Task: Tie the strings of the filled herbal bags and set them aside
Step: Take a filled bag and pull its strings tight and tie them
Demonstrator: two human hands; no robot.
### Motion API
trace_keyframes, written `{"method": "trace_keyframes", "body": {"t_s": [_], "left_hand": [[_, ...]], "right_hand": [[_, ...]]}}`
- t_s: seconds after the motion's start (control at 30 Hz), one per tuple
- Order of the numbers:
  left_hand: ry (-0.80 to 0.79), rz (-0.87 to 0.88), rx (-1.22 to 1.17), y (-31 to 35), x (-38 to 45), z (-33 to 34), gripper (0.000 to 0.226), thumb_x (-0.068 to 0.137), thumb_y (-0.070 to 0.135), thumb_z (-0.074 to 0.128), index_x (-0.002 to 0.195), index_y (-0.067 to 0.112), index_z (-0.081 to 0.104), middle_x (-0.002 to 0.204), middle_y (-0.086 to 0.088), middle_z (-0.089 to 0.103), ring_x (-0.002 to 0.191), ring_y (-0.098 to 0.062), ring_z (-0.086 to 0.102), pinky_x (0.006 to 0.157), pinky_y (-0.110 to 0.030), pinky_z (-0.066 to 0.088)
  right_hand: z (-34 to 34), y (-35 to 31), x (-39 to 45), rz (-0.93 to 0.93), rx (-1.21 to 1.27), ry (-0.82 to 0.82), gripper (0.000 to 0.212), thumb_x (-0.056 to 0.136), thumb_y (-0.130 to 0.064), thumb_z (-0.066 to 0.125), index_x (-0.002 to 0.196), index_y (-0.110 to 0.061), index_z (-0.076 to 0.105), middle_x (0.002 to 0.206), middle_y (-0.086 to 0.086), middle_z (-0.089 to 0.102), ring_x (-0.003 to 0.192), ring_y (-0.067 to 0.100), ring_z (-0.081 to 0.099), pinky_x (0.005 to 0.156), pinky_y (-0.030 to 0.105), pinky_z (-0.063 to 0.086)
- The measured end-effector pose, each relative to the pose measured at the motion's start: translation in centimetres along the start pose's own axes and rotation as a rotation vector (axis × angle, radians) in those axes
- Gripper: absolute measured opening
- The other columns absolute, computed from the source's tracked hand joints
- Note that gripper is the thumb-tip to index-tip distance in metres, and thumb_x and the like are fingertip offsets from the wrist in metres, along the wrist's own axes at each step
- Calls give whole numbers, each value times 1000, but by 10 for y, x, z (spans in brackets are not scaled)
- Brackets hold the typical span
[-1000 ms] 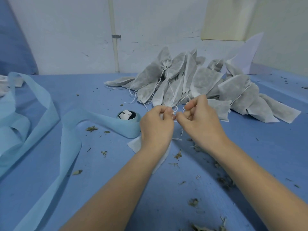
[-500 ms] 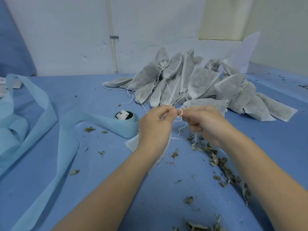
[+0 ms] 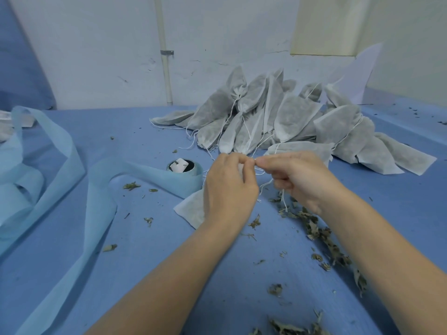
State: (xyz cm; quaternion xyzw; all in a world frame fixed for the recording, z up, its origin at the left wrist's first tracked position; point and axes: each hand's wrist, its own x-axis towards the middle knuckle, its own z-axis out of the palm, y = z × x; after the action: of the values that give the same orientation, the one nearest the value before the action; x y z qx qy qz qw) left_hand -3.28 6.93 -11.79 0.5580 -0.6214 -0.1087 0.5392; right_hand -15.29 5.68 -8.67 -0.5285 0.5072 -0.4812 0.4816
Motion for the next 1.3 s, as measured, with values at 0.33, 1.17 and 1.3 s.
{"method": "trace_keyframes", "body": {"t_s": [0.33, 1.17, 1.3], "left_hand": [[-53, -256, -291, 6, 4, -3, 22, 93, 18, 48, 73, 24, 54, 80, 4, 56, 78, -15, 49, 75, -31, 39], [171, 115, 104, 6, 6, -6, 11, 91, 20, 59, 90, 18, 69, 106, 1, 47, 98, -21, 35, 83, -24, 17], [21, -105, -55, 8, 9, -7, 13, 92, 34, 54, 94, 31, 66, 103, 9, 39, 105, -10, 28, 87, -20, 15]], "right_hand": [[6, -6, -4, 347, 550, -295, 10, 68, -6, 61, 75, 0, 65, 56, -1, 40, 45, 2, 20, 38, 11, 18], [1, -9, -8, -49, 71, -26, 21, 81, -16, 73, 87, 3, 72, 58, -1, 51, 51, 7, 46, 54, 16, 49], [5, -4, -7, -145, 88, 10, 19, 84, -21, 69, 89, -3, 73, 77, 7, 66, 70, 12, 62, 74, 22, 57]]}}
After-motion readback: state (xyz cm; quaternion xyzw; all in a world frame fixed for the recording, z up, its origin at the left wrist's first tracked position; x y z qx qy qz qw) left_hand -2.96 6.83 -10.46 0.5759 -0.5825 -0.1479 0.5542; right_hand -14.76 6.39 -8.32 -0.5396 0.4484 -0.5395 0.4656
